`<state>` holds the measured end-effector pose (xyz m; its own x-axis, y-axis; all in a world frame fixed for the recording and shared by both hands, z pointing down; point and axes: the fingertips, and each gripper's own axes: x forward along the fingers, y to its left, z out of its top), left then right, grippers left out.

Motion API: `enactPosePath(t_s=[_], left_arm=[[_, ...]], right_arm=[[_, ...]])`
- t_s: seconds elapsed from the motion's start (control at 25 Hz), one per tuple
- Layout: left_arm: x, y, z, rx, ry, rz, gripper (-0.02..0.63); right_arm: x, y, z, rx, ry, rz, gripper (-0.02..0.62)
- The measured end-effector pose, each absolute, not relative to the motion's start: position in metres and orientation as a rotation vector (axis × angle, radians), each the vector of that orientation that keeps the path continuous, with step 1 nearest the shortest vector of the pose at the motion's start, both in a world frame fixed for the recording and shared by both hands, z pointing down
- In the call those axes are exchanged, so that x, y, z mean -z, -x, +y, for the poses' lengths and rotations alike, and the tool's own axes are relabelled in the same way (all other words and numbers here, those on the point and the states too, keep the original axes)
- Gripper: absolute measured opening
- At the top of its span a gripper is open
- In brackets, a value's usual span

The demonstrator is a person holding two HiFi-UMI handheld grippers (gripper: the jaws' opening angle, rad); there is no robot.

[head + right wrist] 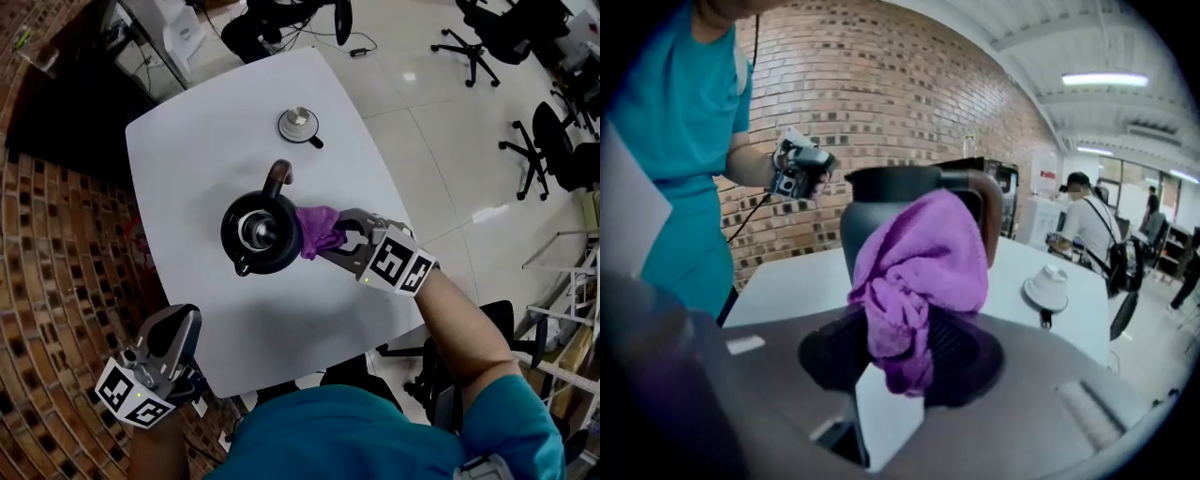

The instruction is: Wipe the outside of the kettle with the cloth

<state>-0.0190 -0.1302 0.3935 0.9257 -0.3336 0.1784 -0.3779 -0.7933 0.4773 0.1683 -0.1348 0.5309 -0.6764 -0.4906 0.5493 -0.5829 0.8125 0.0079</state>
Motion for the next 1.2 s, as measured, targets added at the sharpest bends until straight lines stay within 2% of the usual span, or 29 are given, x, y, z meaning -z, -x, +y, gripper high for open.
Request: enactPosePath(t_s=[0.28, 0.56, 0.92, 1.04, 1.2], left_arm=[[-0.411, 0.03, -0.13, -0.158, -2.592, -0.56, 0.0], [-0.406, 0.043, -0.145, -0.198, -2.703, -0.636, 0.0], [-0.421, 0.058, -0.134, -0.17, -2.666, -0.642, 0.0], [-0.424, 0.069, -0.132, -0.165, -2.65, -0.661, 0.0], [-0.417, 0.079, -0.122, -0.123, -2.647, -0.67, 0.0]], right_arm=[[-0.577, -0.169, -0.136, -0.277, -0.827, -2.262, 0.127], [-0.508, -0.146, -0.113, -0.334, -0.982, -2.327, 0.127], [-0.575, -0.142, -0.115, -0.646, -1.119, -2.223, 0.127], [-0.589, -0.138, -0.11, -0.5, -1.041, -2.135, 0.127], [-0.528, -0.129, -0.086, -0.1, -0.942, -2.028, 0.127]])
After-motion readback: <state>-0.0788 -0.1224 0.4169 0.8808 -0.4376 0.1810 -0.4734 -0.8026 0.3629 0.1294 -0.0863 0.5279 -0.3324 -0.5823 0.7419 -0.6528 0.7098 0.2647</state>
